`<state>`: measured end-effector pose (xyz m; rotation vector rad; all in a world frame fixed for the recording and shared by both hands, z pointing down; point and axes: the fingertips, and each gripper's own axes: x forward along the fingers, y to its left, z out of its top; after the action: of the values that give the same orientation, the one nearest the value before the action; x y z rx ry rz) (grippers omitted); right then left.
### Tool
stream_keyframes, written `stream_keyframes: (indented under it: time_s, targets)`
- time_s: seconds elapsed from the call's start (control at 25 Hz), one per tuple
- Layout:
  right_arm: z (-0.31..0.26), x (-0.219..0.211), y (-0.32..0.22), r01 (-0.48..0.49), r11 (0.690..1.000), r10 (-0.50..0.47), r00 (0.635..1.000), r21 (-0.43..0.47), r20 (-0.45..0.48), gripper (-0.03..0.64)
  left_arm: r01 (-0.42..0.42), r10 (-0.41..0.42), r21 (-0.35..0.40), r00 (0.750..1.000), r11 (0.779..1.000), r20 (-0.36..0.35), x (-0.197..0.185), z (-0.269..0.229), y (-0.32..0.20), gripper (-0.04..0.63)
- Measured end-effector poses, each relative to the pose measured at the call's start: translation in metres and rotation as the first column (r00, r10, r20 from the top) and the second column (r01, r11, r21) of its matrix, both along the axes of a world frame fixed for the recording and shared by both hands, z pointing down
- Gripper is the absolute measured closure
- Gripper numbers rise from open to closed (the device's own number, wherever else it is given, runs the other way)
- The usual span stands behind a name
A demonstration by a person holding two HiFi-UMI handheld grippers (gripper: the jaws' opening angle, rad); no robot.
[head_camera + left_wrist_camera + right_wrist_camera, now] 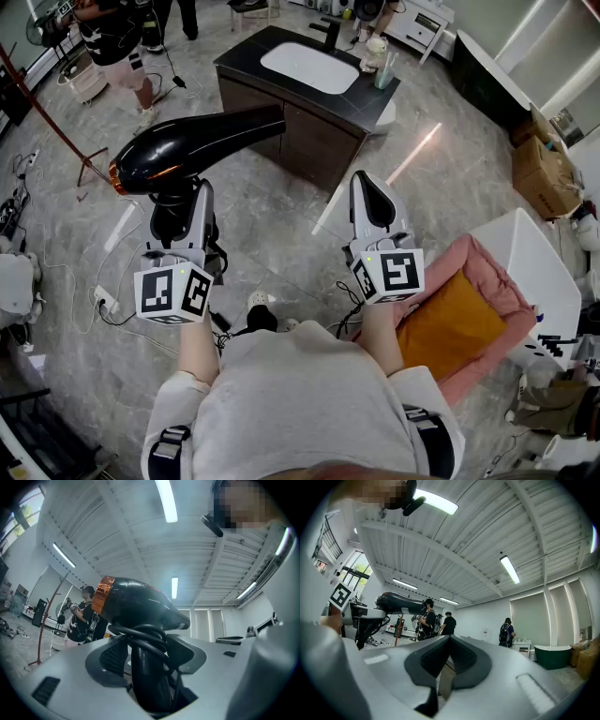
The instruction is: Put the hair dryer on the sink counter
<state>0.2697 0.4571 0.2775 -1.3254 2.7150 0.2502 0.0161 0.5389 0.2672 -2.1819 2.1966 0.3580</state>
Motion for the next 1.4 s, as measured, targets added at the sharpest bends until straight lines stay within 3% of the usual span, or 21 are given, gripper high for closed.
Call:
stream_keyframes:
  time_s: [0.48,1.4]
  targets:
    - [0.008,-0.01,-0.001,-0.006,1.0,0.006,1.0,0.013,-0.004,0.606,-0.019,0.019,0.012,1.0,1.0,0.001,-0.007,0.006,-0.005,0.33]
    - [-0.006,-0.093,-0.08,-0.057,0.998,0.056,0.998,0.032,0.017,0.606,-0.098,0.098,0.01,0.995,0.995,0.002,-0.088,-0.005,-0.1,0.33]
